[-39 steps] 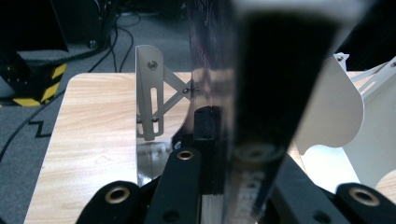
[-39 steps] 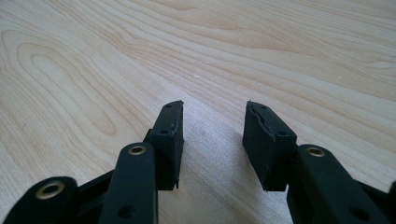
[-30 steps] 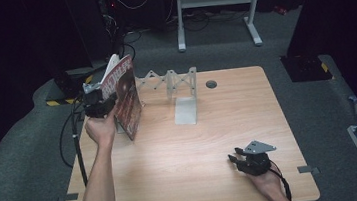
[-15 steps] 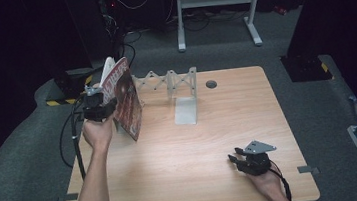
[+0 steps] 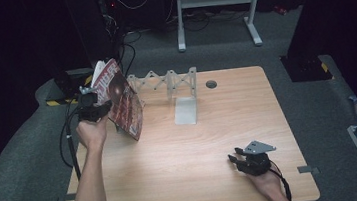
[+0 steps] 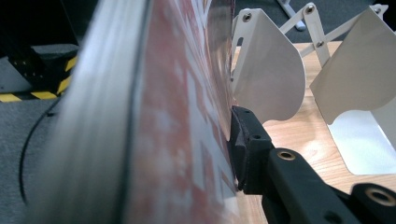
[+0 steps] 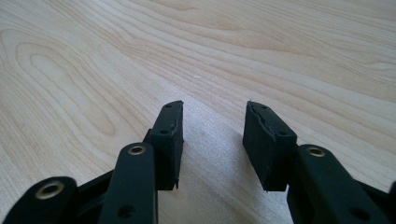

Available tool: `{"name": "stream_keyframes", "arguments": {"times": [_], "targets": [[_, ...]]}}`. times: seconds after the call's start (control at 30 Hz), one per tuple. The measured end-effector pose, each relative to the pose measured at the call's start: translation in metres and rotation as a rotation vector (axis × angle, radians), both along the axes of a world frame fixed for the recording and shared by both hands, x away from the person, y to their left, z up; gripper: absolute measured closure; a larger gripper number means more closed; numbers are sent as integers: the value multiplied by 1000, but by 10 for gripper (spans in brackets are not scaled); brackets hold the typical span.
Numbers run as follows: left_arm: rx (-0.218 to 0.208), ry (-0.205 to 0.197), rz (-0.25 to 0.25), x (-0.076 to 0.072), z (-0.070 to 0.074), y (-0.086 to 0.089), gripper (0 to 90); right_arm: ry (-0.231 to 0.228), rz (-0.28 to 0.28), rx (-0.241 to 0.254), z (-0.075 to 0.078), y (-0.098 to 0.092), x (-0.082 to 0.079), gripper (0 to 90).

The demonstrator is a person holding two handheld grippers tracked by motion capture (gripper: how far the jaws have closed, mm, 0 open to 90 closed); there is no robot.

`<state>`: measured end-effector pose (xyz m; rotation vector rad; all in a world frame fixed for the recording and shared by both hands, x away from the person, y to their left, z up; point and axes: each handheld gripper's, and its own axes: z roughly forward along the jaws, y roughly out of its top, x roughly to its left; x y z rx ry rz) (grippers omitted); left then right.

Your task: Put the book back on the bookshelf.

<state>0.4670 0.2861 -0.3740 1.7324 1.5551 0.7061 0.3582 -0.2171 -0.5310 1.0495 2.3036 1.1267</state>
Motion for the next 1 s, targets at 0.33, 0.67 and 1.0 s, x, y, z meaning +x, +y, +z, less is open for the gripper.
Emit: {"name": "stream_keyframes", "arguments": {"times": [0.33, 0.67, 1.0], "targets": [[11, 2, 14, -2, -2, 5, 740, -2, 1, -1, 0, 0, 0, 576], [24, 15, 31, -3, 0, 9, 722, -4, 2, -6, 0, 1, -1, 569], [45, 30, 73, -7, 3, 16, 656, -5, 3, -6, 0, 1, -1, 566]]}}
